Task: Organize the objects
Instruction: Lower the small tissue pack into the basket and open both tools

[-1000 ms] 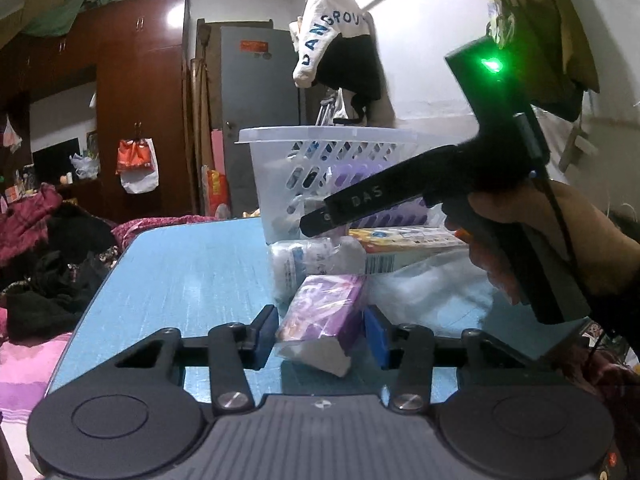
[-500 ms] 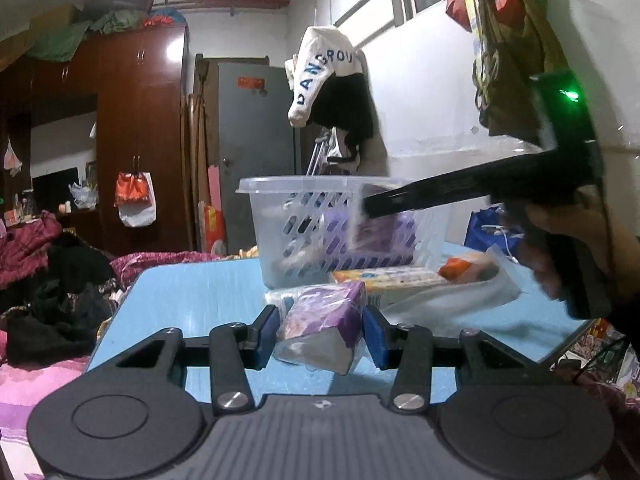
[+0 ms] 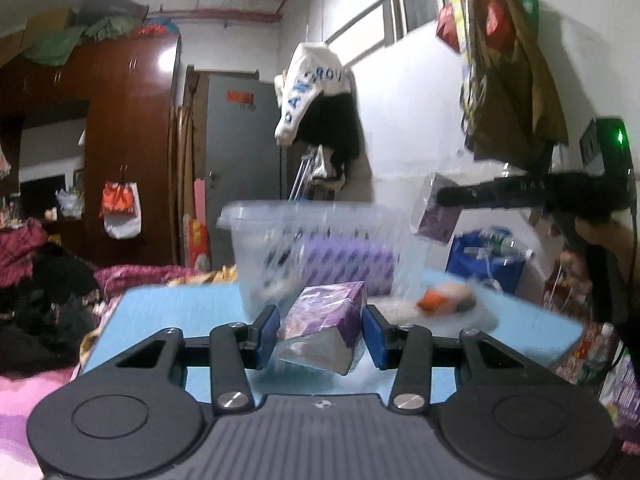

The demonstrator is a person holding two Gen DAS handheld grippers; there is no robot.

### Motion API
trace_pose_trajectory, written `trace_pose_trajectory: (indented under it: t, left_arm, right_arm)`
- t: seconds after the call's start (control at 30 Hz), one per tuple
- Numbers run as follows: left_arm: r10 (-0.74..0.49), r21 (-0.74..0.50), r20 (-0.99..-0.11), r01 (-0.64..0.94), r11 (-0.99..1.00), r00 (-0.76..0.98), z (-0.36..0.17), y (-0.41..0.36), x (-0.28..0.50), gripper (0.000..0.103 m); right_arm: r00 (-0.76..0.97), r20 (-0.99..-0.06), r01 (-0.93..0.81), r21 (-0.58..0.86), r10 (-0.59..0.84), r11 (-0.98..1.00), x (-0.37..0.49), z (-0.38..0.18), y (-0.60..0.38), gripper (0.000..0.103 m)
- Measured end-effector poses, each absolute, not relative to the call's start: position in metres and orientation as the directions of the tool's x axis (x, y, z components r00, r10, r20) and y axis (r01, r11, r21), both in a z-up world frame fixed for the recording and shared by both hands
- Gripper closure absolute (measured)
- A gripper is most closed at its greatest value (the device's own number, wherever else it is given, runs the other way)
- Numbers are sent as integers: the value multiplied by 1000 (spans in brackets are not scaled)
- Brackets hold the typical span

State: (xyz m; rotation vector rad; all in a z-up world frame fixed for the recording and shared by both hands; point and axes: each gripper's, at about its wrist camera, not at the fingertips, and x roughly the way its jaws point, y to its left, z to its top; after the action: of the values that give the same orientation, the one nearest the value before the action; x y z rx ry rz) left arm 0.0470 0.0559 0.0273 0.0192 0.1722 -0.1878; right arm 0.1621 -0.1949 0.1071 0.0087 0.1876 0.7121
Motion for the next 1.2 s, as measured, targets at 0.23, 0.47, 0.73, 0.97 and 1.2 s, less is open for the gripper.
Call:
trace_pose_trajectory:
  t: [0.23, 0.47, 0.73, 0.97, 1.2]
  left_arm:
    - [-140, 60, -87, 145, 988, 986, 104, 37, 112, 54]
    - [-32, 48, -294, 48, 998, 955, 117, 33, 245, 54]
    - [21, 65, -355, 2, 998, 935, 111, 23, 285, 54]
    - [7, 61, -309, 13, 998, 951, 113, 29, 257, 27]
    - [-23, 57, -288, 41, 998, 957, 106, 50, 150, 16]
  right_arm:
    - [804, -105, -590, -30, 585, 807, 187, 147, -182, 62]
    - [854, -314, -459, -78, 415, 885, 283, 139, -139, 63]
    - [843, -432, -407, -123, 320, 905, 306, 115, -113, 63]
    - [856, -364, -418, -71, 367, 906, 288, 127, -142, 9]
    - [822, -262, -521, 13, 506, 854, 206, 106, -219, 0]
